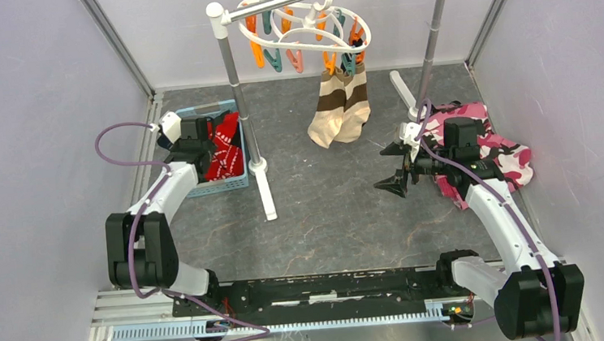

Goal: Clip the socks to the hanger
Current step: Pick up the sock from the bin.

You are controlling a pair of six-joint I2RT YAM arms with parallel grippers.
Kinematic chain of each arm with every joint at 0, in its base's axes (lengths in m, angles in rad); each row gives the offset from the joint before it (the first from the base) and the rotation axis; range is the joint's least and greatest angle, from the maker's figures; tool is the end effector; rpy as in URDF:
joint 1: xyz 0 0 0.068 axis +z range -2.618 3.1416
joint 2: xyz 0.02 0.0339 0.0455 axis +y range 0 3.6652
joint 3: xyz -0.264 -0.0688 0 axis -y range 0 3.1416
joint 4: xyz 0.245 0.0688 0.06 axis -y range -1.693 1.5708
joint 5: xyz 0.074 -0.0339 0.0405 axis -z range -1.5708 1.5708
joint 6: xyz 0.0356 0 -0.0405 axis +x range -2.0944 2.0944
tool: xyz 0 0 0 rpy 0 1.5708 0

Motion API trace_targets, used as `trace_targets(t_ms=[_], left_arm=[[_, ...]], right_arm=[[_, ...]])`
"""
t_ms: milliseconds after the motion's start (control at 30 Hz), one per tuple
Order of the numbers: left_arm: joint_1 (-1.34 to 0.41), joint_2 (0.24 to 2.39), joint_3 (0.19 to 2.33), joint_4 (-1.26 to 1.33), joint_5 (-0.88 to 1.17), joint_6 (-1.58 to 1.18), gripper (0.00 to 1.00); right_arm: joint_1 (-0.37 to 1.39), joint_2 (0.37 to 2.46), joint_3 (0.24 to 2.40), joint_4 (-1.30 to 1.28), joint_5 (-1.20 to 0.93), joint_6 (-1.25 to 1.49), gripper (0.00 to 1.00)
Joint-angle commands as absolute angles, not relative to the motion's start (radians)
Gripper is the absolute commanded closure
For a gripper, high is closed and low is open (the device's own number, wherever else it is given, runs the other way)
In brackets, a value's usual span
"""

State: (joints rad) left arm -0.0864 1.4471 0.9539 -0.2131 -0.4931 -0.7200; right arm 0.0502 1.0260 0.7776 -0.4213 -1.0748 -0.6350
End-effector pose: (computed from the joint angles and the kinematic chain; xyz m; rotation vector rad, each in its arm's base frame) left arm 0.3121 -0.0101 0.2440 -0.9141 1.9807 0.1094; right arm 0.2049 0.0416 0.2808 -1.1405 1.5866 0.8095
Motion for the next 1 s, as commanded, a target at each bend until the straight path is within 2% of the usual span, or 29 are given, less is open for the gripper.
trace_targets(t_ms=[0, 167, 300, 367, 967], left_arm=[[-0.084, 1.504, 0.969, -0.179, -0.517, -0.689, 0.49], [-0.085, 1.547, 0.980, -0.181, -0.523, -0.688, 0.50], [-0.084, 1.527, 0.969, -0.166, -0.513, -0.676, 0.77], [-0.084, 1.499, 0.961, -0.163, -0.512, -0.670, 0.83], [-0.086, 1.105, 0.872, -0.122, -0.464, -0.591, 0.87]], right_arm=[[0.046, 1.026, 0.818, -0.420, -1.080, -0.656, 0.02], [0.046, 1.026, 0.818, -0.424, -1.080, -0.659, 0.02], [0.046, 1.026, 0.819, -0.424, -1.079, -0.660, 0.02], [0.047, 1.027, 0.819, -0.426, -1.081, -0.660, 0.02], [0.049, 1.029, 0.819, -0.431, -1.100, -0.664, 0.02]])
